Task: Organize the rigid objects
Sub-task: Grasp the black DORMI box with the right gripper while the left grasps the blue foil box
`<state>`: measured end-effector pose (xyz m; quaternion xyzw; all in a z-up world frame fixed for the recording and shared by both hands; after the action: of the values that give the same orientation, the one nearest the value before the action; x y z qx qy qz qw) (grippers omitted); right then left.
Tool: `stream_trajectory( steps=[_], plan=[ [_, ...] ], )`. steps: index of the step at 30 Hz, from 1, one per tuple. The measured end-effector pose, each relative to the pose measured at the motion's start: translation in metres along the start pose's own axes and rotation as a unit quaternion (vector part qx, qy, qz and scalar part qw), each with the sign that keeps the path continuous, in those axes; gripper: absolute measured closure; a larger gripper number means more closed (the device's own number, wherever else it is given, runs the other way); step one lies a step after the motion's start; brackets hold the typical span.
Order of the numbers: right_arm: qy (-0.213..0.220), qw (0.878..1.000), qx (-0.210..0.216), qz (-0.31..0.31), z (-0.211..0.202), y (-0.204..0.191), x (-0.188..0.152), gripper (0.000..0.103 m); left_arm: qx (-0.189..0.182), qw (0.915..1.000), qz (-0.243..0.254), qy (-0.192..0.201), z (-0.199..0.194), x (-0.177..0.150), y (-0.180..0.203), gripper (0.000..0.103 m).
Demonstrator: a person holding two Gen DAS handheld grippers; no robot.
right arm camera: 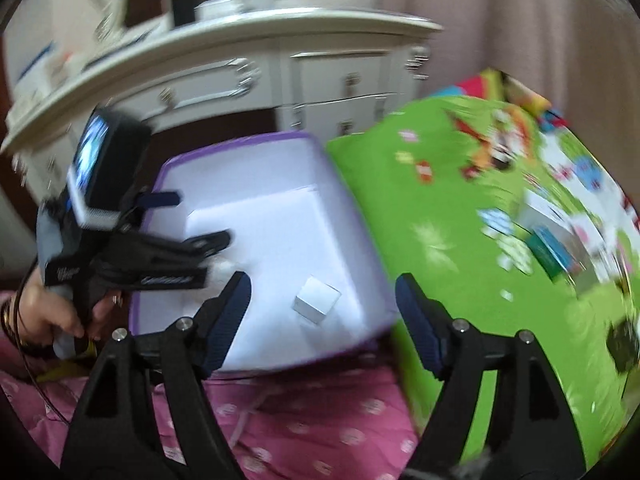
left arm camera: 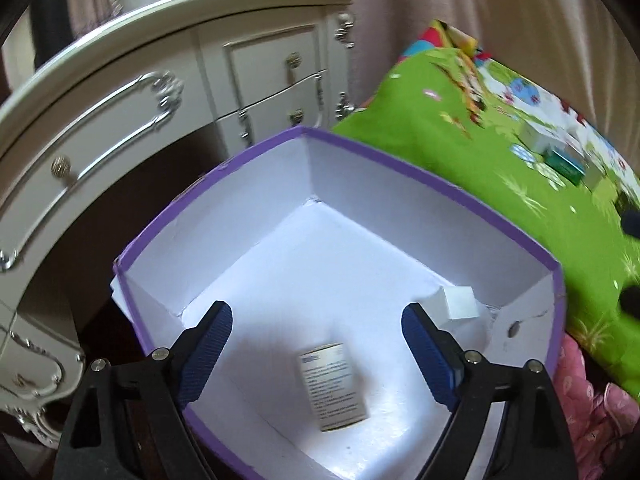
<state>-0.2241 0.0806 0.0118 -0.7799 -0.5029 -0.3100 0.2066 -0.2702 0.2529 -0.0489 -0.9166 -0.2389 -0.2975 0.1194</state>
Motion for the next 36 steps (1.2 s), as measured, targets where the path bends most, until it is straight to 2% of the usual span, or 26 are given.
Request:
stream_trajectory(
  steps=[3,5,8,10,13,16,18,19,20,21,24,27,32,34,35,36],
  plan=[
    [0.01,0.999,-0.028,0.036,-0.018,0.041,-0.011,0.021,-0.034,0.9991,0.022,0.009,-0.009,0.007,0.033,0.015],
    [0.013,0.996,-0.062,0.061,-0.034,0.077,-0.034,0.02,-0.059,0.9971,0.046,0.017,-0.015,0.014,0.06,0.015],
    [0.005,0.99,-0.1,0.098,-0.047,0.129,-0.066,0.019,-0.103,0.9895,0.098,0.022,-0.021,0.023,0.115,0.009],
    [-0.009,0.981,-0.139,0.132,-0.06,0.172,-0.098,0.019,-0.144,0.9825,0.118,0.008,-0.017,0.026,0.154,0.004],
    [-0.027,0.968,-0.179,0.171,-0.078,0.228,-0.138,0.019,-0.187,0.9713,0.146,-0.013,-0.01,0.027,0.209,0.004],
    [-0.036,0.962,-0.177,0.204,-0.09,0.284,-0.16,0.018,-0.21,0.9631,0.163,-0.039,0.002,0.024,0.253,0.004],
    [-0.051,0.961,-0.18,0.203,-0.087,0.322,-0.169,0.016,-0.224,0.9594,0.162,-0.056,0.011,0.021,0.272,0.002],
    [-0.062,0.961,-0.181,0.199,-0.083,0.335,-0.172,0.016,-0.214,0.9617,0.163,-0.052,0.014,0.023,0.28,0.0],
    [-0.075,0.962,-0.174,0.197,-0.076,0.35,-0.174,0.009,-0.212,0.962,0.163,-0.052,0.016,0.026,0.285,0.0],
    [-0.066,0.966,-0.153,0.198,-0.073,0.362,-0.17,0.005,-0.21,0.9623,0.164,-0.051,0.018,0.028,0.29,0.0],
    [-0.07,0.97,-0.149,0.179,-0.061,0.393,-0.159,0.0,-0.207,0.9647,0.154,-0.053,0.026,0.038,0.298,0.0],
    [-0.075,0.978,-0.126,0.151,-0.04,0.415,-0.139,0.0,-0.2,0.9676,0.143,-0.058,0.031,0.047,0.299,0.0],
    [-0.085,0.986,-0.092,0.107,-0.018,0.424,-0.12,0.001,-0.183,0.9729,0.122,-0.072,0.038,0.056,0.299,0.0],
    [-0.073,0.99,-0.075,0.097,-0.019,0.415,-0.116,0.023,-0.181,0.9755,0.099,-0.077,0.041,0.063,0.299,0.0],
    [-0.065,0.991,-0.072,0.089,-0.023,0.409,-0.114,0.056,-0.18,0.9775,0.077,-0.079,0.045,0.07,0.3,0.0],
    [-0.064,0.991,-0.081,0.091,-0.028,0.402,-0.114,0.06,-0.179,0.9789,0.06,-0.08,0.049,0.076,0.3,0.0]
  ],
)
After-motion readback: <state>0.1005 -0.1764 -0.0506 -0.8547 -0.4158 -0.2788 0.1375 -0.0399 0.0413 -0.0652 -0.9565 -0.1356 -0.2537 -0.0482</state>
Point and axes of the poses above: each gripper's, at about its wrist camera, not at the fingertips, and z roughly the way its jaws point, y to its right, x to its top, the point moved 8 cm from there along z, roughly the way its jaws point, and after that the axes turned 1 degree about x, right-handed, at the moved point
